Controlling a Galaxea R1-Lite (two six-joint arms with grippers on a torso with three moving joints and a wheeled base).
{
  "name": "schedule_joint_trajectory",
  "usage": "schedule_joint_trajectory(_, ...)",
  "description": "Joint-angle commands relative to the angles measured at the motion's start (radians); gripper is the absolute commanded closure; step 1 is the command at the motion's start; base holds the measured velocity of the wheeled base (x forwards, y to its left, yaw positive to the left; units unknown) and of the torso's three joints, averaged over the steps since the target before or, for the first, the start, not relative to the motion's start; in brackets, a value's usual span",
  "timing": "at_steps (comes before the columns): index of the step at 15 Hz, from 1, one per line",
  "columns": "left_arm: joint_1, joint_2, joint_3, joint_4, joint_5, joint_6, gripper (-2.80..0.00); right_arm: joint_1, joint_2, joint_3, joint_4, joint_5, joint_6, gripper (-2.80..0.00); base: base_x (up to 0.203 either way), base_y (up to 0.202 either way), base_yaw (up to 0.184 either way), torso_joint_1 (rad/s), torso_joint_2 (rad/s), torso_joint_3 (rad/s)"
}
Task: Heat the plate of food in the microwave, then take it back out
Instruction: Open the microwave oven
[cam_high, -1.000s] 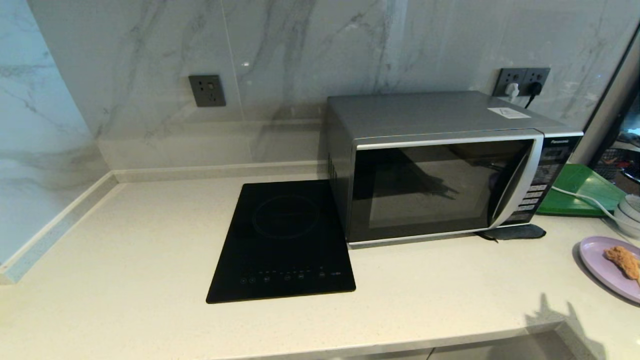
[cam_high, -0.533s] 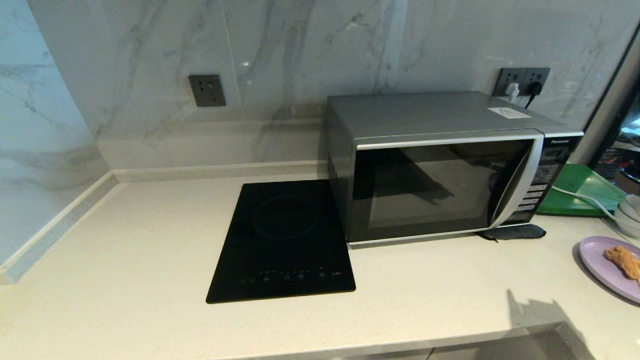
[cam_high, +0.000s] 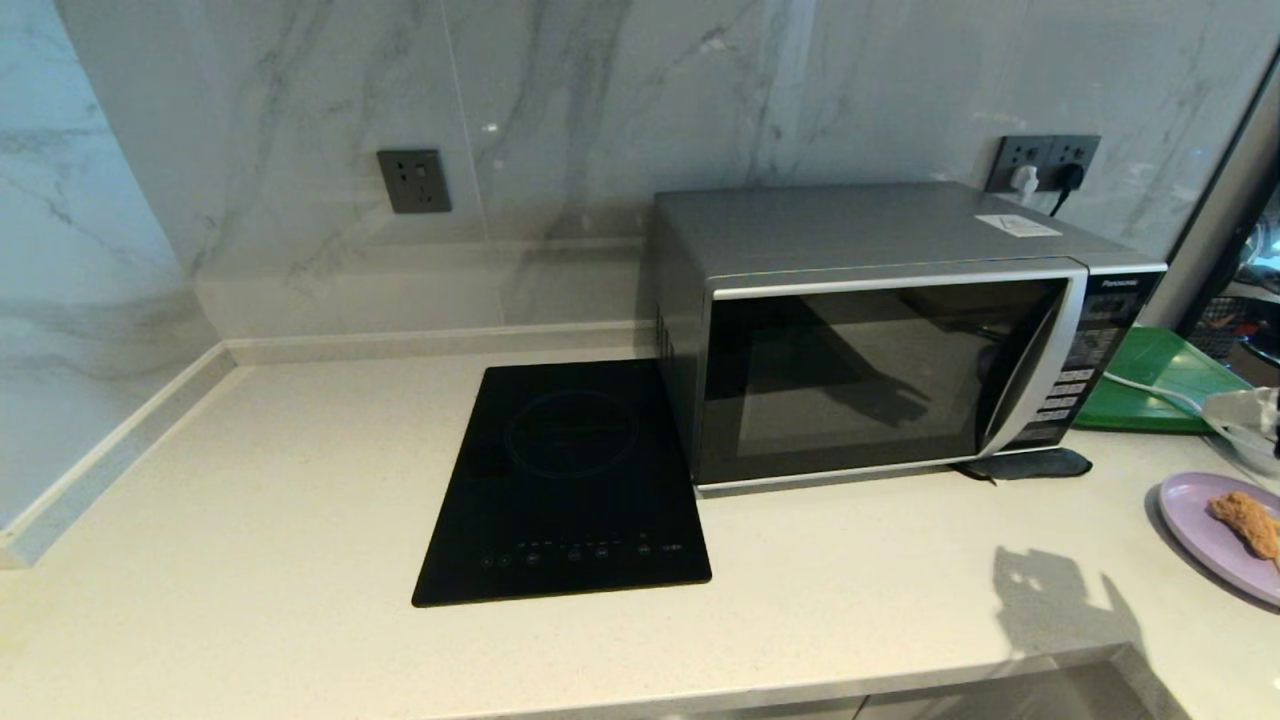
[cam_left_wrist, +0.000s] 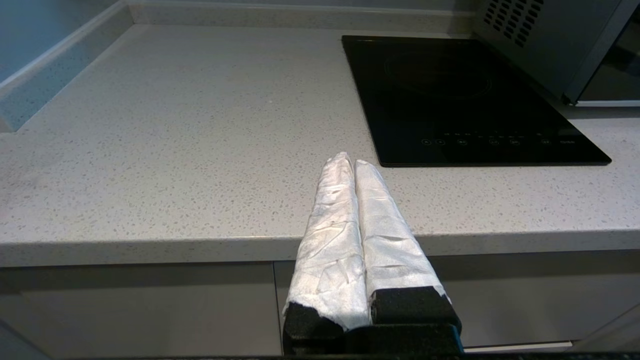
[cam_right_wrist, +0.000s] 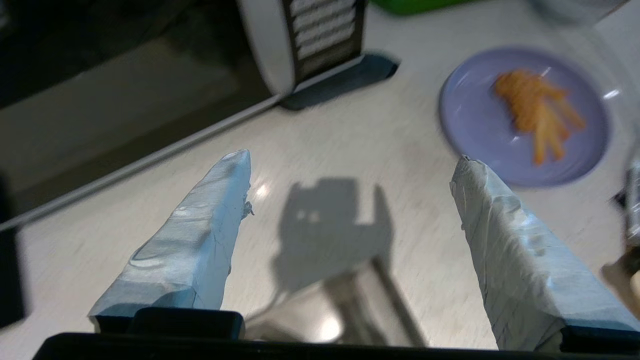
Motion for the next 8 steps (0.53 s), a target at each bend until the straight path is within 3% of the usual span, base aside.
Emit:
schedule_joint_trajectory(1, 0.0, 0.001, 0.0, 0.0, 0.0, -0.001, 0.0, 0.052, 0.111, 0.058, -0.209, -0.152, -0.058, -2.8, 0.0, 0.0, 0.0, 0.0, 0.0, 0.0)
schedule_joint_trajectory(6, 0.0, 0.001, 0.0, 0.0, 0.0, -0.001, 0.0, 0.118, 0.287, 0.201, -0.763, -0.329, -0.238, -2.8, 0.0, 0.0, 0.0, 0.0, 0.0, 0.0)
schedule_joint_trajectory(8, 0.0, 0.001, 0.0, 0.0, 0.0, -0.001, 0.0, 0.14, 0.342, 0.212, -0.84, -0.366, -0.28, -2.8, 0.0, 0.0, 0.0, 0.0, 0.0, 0.0)
